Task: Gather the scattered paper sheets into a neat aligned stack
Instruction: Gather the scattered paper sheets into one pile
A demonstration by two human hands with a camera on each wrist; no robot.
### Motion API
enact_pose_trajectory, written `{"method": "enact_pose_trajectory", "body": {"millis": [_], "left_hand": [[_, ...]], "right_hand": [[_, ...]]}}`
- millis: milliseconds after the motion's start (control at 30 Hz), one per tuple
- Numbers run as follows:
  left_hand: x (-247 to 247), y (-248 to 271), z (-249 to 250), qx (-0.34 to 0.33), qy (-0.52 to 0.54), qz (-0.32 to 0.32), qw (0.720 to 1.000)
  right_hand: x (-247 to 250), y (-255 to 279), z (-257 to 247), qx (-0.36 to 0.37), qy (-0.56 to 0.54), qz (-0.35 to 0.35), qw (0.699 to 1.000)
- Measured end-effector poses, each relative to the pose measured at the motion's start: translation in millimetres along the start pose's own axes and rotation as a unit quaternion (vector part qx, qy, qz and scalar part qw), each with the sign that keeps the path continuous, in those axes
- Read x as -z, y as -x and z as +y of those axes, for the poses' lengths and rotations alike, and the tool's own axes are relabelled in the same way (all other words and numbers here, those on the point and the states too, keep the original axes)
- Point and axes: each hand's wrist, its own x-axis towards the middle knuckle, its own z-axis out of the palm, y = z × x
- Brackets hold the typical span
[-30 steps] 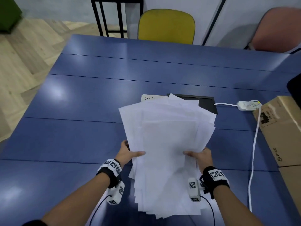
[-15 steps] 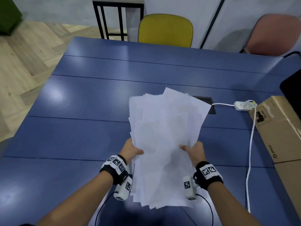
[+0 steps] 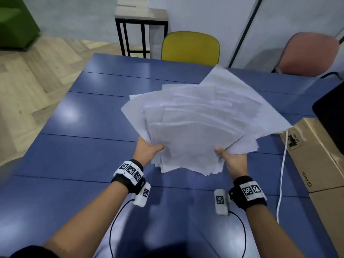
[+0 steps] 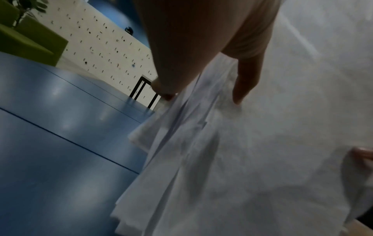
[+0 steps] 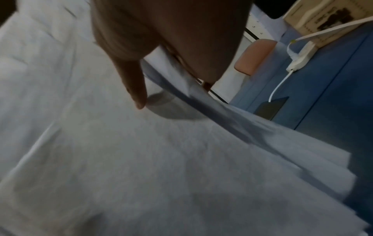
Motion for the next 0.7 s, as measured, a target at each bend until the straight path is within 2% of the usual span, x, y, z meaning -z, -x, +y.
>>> {"method": "enact_pose_trajectory", "body": {"millis": [233,400,467,600,700], "left_hand": [[-1,-11,0,0.000,-0.028,0.012,1.000],[14,-7,-15,0.056,-0.081,-0.107,0.989],[12,-4,-21,0.058,-0.083,-0.091,0.991],[0,-3,-10,0.021,-0.065,-0.016,0.998],[0,-9,1,-0.017,-0.029,0.000,0.999]], "right_hand": [[-2,-6,-15,0.038,-0.001,-0.035,0.999],[5,2,-17,0.007,0.037,-0.074,0.997],[3,4,-15,0.008,0.034,-0.064,0.997],[-9,2,-24,0.032,-0.038,-0.051,0.997],[-12,-1,-44,0.044,-0.043,-0.032,0.998]]}}
